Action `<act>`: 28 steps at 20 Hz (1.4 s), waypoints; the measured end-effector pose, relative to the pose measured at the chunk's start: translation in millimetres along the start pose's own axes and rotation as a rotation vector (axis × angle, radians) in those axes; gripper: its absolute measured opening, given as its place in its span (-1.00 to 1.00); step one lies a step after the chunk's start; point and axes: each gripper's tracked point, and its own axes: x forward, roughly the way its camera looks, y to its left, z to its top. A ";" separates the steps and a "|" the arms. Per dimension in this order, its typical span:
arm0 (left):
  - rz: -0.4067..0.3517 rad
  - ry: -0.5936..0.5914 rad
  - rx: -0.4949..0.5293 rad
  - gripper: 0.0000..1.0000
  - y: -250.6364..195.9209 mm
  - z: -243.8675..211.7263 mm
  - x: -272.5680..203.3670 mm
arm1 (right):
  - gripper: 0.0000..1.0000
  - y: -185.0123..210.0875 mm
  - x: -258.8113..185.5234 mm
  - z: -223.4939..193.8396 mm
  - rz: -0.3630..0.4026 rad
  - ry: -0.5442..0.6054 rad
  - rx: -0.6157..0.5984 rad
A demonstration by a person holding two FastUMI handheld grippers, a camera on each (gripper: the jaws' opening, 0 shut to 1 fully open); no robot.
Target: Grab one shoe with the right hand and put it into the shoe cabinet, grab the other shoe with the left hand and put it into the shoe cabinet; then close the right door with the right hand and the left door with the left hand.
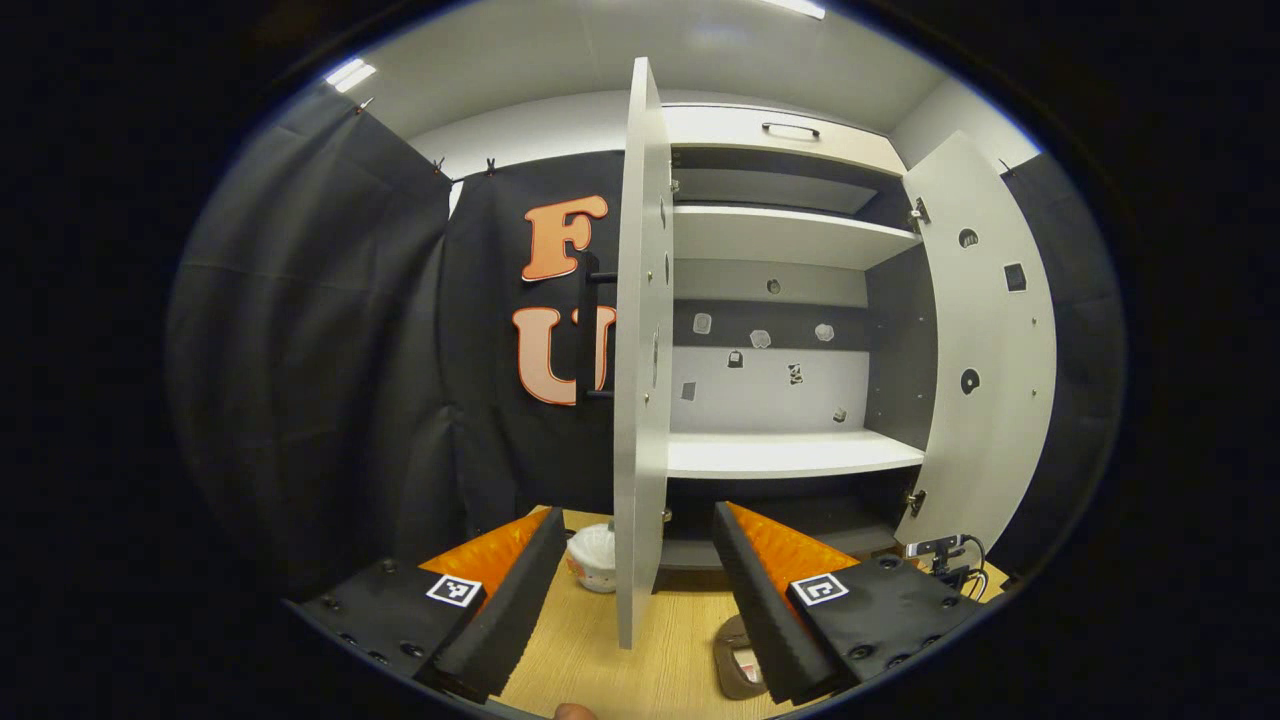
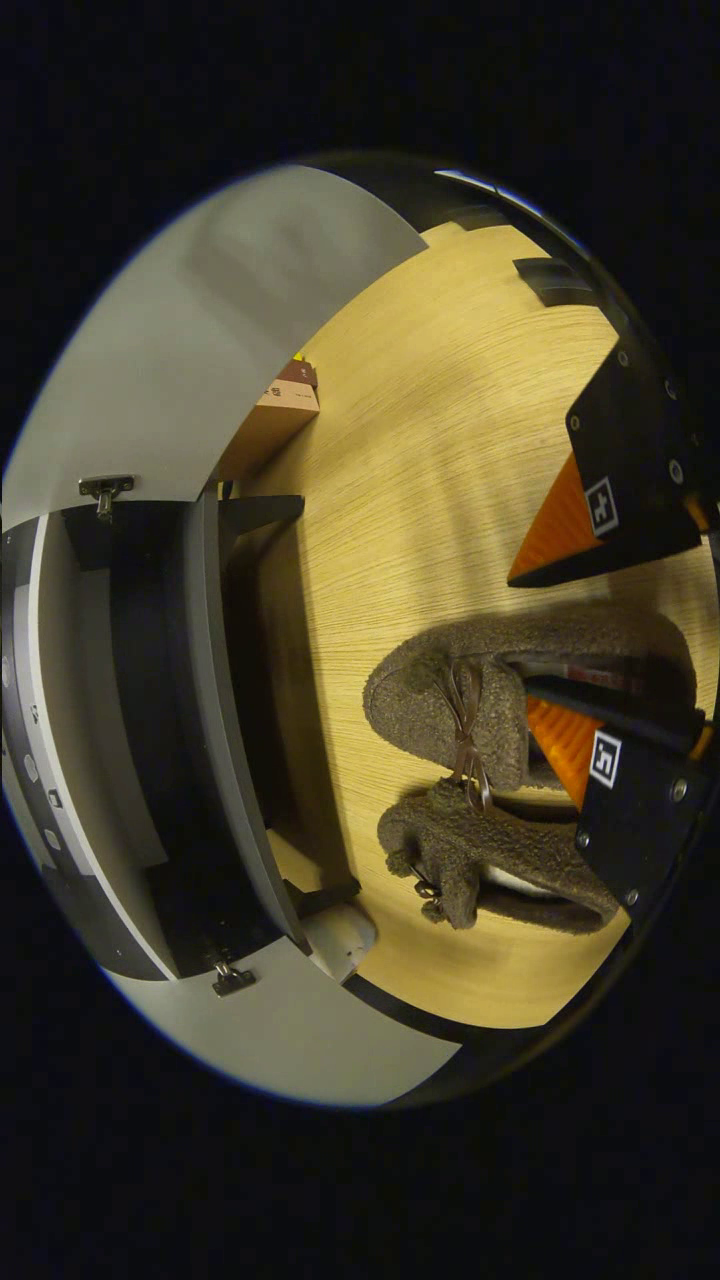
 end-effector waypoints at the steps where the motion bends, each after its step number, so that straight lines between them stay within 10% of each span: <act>1: 0.003 0.000 0.003 0.93 0.8 -0.8 1.4 | -0.16 0.5 0.7 0.7 0.000 0.005 0.011; 7: -0.008 0.015 0.001 0.93 -2.9 -9.9 2.6 | -0.97 7.8 -12.3 5.7 -0.005 0.024 0.077; 28: -0.137 -0.029 0.022 0.93 -43.0 -13.4 14.2 | -1.00 86.3 -174.1 293.8 0.142 -0.306 0.083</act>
